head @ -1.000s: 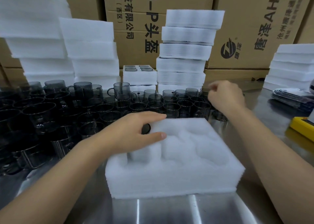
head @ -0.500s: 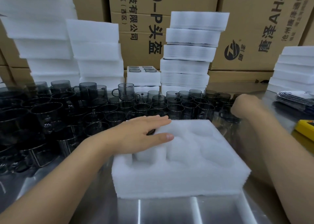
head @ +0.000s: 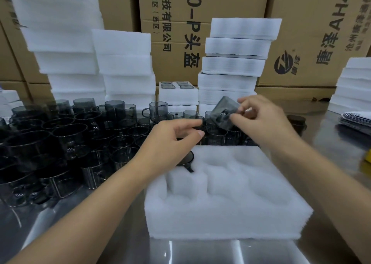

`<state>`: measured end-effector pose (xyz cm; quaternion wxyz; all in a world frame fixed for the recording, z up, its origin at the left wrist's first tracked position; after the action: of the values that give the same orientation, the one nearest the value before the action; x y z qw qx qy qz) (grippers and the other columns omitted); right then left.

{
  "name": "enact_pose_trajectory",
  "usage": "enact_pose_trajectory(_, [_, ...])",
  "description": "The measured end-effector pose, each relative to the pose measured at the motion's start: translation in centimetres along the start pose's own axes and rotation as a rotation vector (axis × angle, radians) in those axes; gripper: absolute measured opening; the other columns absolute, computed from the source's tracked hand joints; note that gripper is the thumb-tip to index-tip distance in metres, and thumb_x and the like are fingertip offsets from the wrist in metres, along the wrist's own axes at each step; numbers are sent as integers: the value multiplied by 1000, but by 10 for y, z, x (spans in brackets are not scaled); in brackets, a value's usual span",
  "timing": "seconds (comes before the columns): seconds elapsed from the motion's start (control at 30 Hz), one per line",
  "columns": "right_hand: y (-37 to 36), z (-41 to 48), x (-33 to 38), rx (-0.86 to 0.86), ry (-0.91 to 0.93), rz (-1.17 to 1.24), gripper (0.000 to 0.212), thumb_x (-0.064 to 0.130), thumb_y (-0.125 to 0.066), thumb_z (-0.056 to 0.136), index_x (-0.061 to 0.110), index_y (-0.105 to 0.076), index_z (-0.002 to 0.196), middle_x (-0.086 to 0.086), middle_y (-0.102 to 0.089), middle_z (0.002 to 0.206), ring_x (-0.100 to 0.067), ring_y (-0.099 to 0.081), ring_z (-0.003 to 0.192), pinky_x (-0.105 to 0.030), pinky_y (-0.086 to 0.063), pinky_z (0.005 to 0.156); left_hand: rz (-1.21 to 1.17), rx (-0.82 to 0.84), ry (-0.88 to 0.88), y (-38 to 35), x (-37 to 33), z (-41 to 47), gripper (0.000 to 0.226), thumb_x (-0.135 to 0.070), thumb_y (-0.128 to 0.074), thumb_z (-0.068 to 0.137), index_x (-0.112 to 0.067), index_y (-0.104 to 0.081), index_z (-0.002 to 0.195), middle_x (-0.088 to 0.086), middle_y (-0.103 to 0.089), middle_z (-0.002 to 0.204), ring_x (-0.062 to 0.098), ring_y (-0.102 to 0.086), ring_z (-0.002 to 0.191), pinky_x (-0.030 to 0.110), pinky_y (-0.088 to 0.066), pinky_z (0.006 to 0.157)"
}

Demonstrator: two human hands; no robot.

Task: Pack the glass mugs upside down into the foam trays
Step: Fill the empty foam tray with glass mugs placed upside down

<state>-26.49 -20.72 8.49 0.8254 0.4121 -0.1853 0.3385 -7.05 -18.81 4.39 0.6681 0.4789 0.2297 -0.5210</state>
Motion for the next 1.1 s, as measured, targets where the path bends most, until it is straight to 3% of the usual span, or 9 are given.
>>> enact_pose_trajectory(0.17, [-14,-25,24,-35,147,173,13,24,-69,73,24,-57,69,9,-63,111,14,-57,95,-13,-49,82,-226,-51,123,2,10,6,32,-25,-65,88,-31,-58,119,-9,-75,85,10,-73,79,24,-51,85])
enact_pose_trajectory(0.27, [-19,-32,30,7,232,207,16,17,-73,73,25,-59,72,18,-58,112,5,-58,110,-8,-47,84,-253,-17,136,-3,14,7,39,-26,-68,86,-26,-57,124,-10,-75,85,9,-73,79,19,-53,77])
enact_pose_trajectory(0.37, [-20,-33,33,16,293,177,21,14,-76,74,26,-59,75,13,-56,118,0,-58,108,-11,-48,87,-272,11,112,-4,16,9,51,-28,-74,80,-24,-53,126,-6,-76,86,8,-71,86,22,-57,77])
enact_pose_trajectory(0.43, [-21,-32,32,17,313,172,23,15,-77,73,27,-59,84,13,-56,116,3,-55,107,-13,-48,86,-285,45,113,-7,17,9,67,-31,-77,70,-22,-50,131,-4,-76,93,9,-71,92,27,-57,78])
enact_pose_trajectory(0.5, [-23,-31,30,38,304,182,45,18,-78,73,32,-52,107,21,-53,113,5,-55,102,-9,-46,82,-289,57,114,-8,19,9,73,-22,-80,70,-22,-47,135,-6,-75,99,9,-70,96,28,-53,80])
enact_pose_trajectory(0.63, [-30,-31,28,105,334,107,80,19,-78,72,40,-31,133,23,-42,116,0,-51,102,-15,-46,84,-316,74,108,-9,20,8,64,-1,-79,72,-20,-53,128,-8,-74,104,15,-72,90,24,-55,83])
enact_pose_trajectory(0.77, [-35,-30,25,137,354,49,82,21,-77,72,34,-33,140,25,-35,112,5,-45,106,-17,-45,88,-265,52,77,-7,16,7,56,1,-81,69,-23,-62,115,-8,-74,102,15,-73,82,17,-54,72])
enact_pose_trajectory(0.93, [-38,-31,26,145,360,57,83,24,-77,70,34,-33,140,21,-35,109,7,-46,102,-22,-48,87,-192,14,18,-4,10,7,59,-1,-83,67,-33,-62,112,-7,-66,102,9,-70,74,17,-54,74])
enact_pose_trajectory(1.1, [-30,-34,32,103,412,57,84,20,-77,72,32,-31,141,14,-38,110,1,-46,97,-10,-40,83,-209,30,44,-7,16,9,56,-1,-76,77,-37,-58,115,-16,-71,93,9,-72,82,18,-54,74])
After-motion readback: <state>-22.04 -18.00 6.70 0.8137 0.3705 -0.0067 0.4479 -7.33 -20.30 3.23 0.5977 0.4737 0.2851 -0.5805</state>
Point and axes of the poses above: each hand's wrist, its own z-axis towards the middle knuckle, its own y-axis out of the back of the hand, x = y × z, the point moved 9 cm from there along z, towards the middle knuckle
